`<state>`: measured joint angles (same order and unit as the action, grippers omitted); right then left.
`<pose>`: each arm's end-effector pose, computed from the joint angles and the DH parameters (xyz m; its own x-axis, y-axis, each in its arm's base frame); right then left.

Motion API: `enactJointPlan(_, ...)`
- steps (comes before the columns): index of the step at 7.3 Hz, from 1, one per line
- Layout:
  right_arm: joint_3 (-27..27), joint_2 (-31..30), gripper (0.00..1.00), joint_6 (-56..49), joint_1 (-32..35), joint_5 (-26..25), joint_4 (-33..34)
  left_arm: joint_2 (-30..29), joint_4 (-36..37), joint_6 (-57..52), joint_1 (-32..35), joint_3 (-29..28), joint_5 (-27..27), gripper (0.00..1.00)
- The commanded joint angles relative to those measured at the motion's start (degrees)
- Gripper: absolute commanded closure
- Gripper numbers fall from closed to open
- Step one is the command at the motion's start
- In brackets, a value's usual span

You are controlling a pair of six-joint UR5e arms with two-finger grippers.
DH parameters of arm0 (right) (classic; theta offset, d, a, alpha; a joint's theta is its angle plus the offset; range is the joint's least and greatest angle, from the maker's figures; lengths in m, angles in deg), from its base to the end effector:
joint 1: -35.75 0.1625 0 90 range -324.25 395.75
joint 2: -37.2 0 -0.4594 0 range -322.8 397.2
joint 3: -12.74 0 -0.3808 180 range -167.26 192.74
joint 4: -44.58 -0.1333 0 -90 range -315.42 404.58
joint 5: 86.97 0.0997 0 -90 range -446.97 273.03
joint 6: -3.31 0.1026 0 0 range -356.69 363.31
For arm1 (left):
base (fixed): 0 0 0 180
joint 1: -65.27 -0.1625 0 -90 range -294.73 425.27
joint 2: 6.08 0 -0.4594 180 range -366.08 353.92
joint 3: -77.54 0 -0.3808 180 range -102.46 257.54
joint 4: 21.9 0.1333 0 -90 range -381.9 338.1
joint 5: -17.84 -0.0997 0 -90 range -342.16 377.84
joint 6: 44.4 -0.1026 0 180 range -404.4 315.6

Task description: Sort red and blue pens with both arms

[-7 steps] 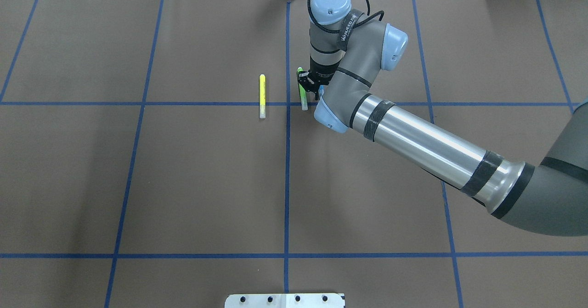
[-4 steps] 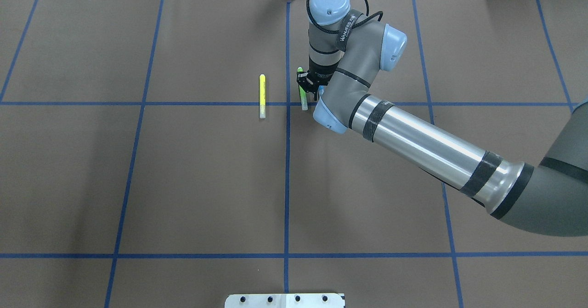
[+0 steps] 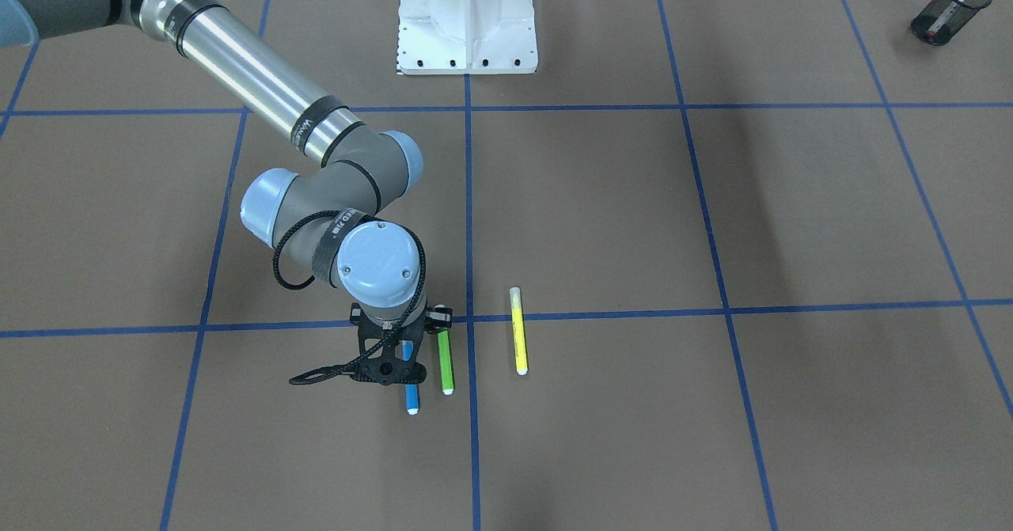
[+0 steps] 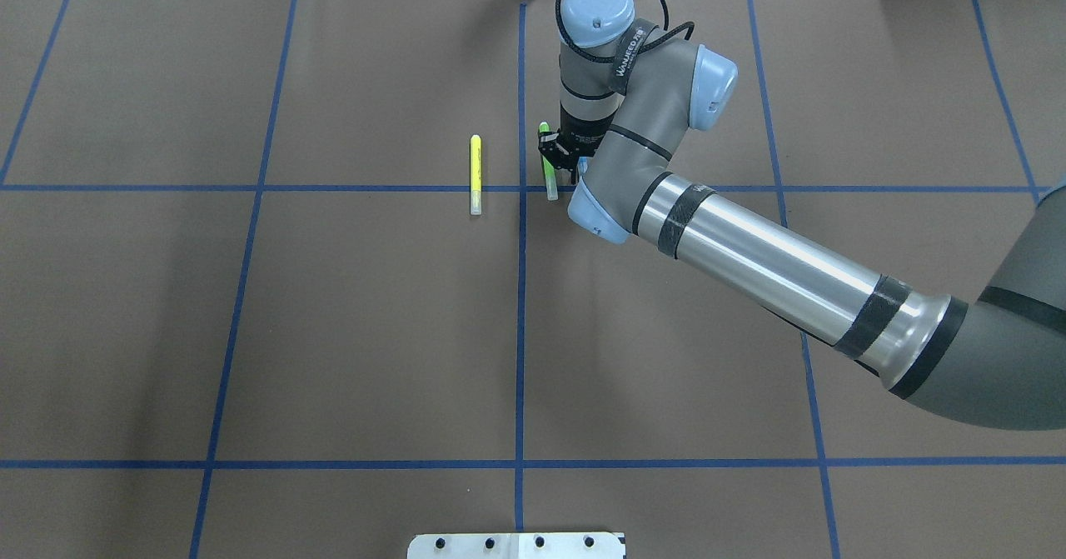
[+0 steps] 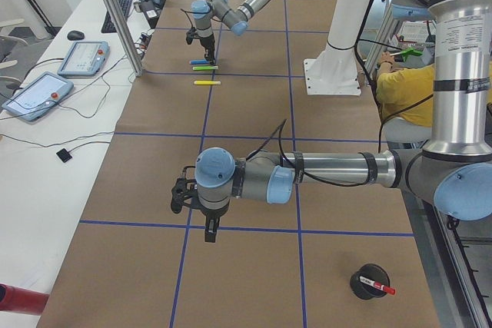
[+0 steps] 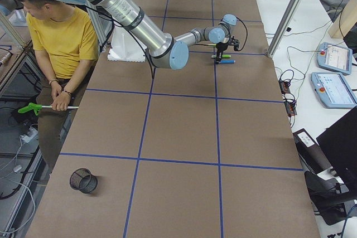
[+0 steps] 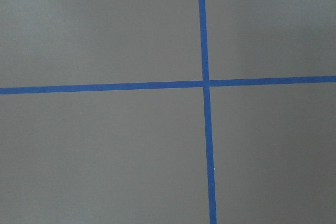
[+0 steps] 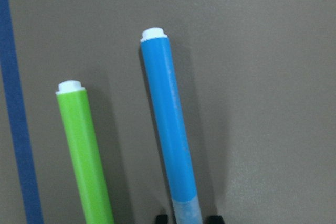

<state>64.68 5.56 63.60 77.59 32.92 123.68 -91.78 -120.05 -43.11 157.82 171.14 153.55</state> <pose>-0.6005 -0.6480 0.2958 0.7448 0.0901 0.6612 -0.0194 0.9933 -0.1135 -0.0800 -0.4514 0.6834 0.7006 0.0393 -0.7125 0.0599 0.9917 0.1136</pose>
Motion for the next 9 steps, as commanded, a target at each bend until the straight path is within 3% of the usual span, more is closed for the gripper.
enactJointPlan(1, 0.0, -0.1, 0.72, 0.0, 0.0, 0.0, 0.0, 0.0, 0.0, 0.0, 0.0, 0.0, 0.0, 0.0)
enactJointPlan(2, 0.0, 0.0, 0.8, 0.0, 0.0, 0.0, 0.1, 0.0, 0.0, 0.0, 0.0, 0.0, 0.0, 0.0)
enactJointPlan(3, 0.5, 0.1, 1.0, -0.3, 0.0, 0.0, 0.1, 0.0, 0.0, 0.0, 0.0, 0.0, 0.0, 0.0)
enactJointPlan(5, 3.7, -0.1, 1.0, -1.1, 0.6, 0.3, 1.1, 0.0, 0.0, -0.1, 0.0, 0.0, 0.0, 0.0)
enactJointPlan(6, 7.8, -0.6, 1.0, -2.8, 1.6, 0.4, 5.5, 0.0, 0.0, 0.0, 0.0, 0.1, 0.0, 0.0)
enactJointPlan(8, 22.9, -6.2, 1.0, -14.7, 3.9, 0.5, 20.6, 0.0, 0.0, 0.0, 0.0, 0.1, 0.1, 0.0)
enactJointPlan(9, 29.5, -10.3, 1.0, -18.6, 5.8, 1.6, 22.1, 0.0, -0.1, 0.0, 0.0, 0.1, 0.1, 0.0)
